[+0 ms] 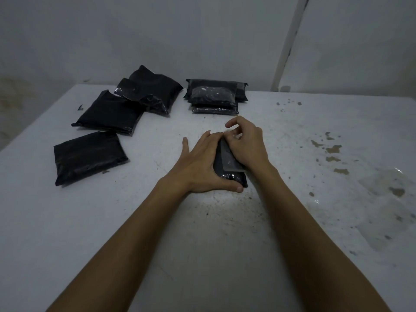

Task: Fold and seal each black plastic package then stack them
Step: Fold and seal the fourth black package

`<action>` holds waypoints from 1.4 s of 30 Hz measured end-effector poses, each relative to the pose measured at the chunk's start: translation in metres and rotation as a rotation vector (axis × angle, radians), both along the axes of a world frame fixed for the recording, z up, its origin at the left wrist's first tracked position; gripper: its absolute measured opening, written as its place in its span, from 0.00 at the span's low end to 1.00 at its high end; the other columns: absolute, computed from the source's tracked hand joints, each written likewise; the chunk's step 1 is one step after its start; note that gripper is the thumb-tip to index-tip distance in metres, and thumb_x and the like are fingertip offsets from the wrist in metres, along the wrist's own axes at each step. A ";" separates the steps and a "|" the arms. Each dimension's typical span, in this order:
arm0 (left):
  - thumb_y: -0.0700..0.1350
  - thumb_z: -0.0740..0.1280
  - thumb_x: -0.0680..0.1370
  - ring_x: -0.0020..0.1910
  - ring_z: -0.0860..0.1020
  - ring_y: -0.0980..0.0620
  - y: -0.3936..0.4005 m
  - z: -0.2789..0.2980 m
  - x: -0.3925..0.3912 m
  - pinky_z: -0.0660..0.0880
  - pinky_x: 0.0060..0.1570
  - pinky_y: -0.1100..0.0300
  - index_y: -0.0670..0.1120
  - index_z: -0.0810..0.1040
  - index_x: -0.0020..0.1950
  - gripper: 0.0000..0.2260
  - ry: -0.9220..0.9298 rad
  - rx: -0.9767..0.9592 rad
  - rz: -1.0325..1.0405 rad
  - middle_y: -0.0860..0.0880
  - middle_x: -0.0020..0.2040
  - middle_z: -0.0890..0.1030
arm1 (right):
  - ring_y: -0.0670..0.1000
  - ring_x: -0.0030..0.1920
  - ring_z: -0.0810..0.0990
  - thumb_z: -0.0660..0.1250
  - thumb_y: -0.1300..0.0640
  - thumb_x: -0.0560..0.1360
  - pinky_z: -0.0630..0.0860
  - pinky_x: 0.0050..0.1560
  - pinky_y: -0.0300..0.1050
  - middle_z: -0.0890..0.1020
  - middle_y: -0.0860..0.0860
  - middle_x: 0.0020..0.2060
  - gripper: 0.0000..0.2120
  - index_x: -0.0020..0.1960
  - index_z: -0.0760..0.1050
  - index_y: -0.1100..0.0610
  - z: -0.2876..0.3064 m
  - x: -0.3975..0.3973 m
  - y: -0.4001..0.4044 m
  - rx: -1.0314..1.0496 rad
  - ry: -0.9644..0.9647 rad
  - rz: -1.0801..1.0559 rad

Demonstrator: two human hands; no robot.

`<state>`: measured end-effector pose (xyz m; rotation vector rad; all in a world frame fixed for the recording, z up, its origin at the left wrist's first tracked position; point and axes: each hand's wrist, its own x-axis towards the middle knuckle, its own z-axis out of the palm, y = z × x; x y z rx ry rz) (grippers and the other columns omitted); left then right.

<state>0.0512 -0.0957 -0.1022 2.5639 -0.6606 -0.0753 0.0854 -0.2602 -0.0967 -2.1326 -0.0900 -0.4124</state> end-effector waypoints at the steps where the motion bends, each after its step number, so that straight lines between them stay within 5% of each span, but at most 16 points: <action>1: 0.80 0.69 0.60 0.84 0.48 0.49 0.000 0.000 0.000 0.37 0.77 0.31 0.55 0.50 0.81 0.58 -0.002 0.000 0.001 0.54 0.83 0.58 | 0.42 0.39 0.79 0.68 0.60 0.79 0.71 0.35 0.26 0.81 0.50 0.40 0.07 0.56 0.80 0.54 0.000 0.000 0.000 -0.002 0.004 -0.002; 11: 0.80 0.69 0.60 0.82 0.55 0.49 0.000 0.002 -0.002 0.40 0.78 0.31 0.54 0.52 0.81 0.58 -0.013 -0.007 0.000 0.54 0.80 0.61 | 0.43 0.42 0.79 0.73 0.56 0.77 0.71 0.40 0.33 0.82 0.50 0.41 0.10 0.57 0.78 0.53 0.000 0.000 0.000 -0.005 0.046 -0.024; 21: 0.82 0.68 0.60 0.84 0.49 0.51 0.001 0.001 0.000 0.39 0.78 0.32 0.54 0.47 0.83 0.61 -0.007 0.043 0.000 0.54 0.84 0.55 | 0.47 0.41 0.80 0.73 0.53 0.77 0.74 0.37 0.38 0.81 0.51 0.42 0.10 0.57 0.77 0.53 0.009 -0.001 -0.005 0.115 0.214 -0.053; 29: 0.83 0.64 0.60 0.84 0.48 0.50 0.002 -0.001 0.003 0.40 0.77 0.29 0.57 0.48 0.83 0.59 -0.022 0.074 -0.021 0.54 0.84 0.53 | 0.47 0.21 0.74 0.72 0.61 0.76 0.72 0.23 0.38 0.85 0.58 0.43 0.07 0.53 0.80 0.58 0.015 -0.005 -0.011 0.258 0.300 -0.050; 42: 0.81 0.67 0.61 0.83 0.47 0.51 0.001 0.005 0.001 0.39 0.78 0.31 0.51 0.47 0.84 0.62 -0.010 0.118 -0.009 0.53 0.84 0.51 | 0.48 0.32 0.81 0.74 0.58 0.75 0.76 0.29 0.40 0.85 0.55 0.40 0.07 0.52 0.80 0.56 0.009 -0.001 -0.008 0.172 0.222 -0.101</action>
